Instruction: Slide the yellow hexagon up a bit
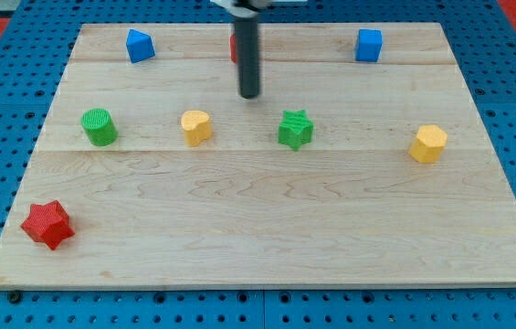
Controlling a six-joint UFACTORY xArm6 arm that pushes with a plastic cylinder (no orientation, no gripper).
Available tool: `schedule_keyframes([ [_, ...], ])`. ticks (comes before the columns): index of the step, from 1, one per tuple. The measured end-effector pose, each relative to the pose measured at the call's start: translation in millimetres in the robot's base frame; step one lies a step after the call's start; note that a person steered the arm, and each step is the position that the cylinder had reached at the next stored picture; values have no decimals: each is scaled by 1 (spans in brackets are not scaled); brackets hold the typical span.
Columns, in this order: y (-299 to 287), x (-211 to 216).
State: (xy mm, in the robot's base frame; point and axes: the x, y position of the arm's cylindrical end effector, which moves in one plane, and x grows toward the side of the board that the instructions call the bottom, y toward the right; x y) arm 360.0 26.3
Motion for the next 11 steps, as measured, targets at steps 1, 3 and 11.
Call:
schedule_keyframes([
  [1, 122, 17],
  [3, 192, 33],
  [11, 142, 195],
])
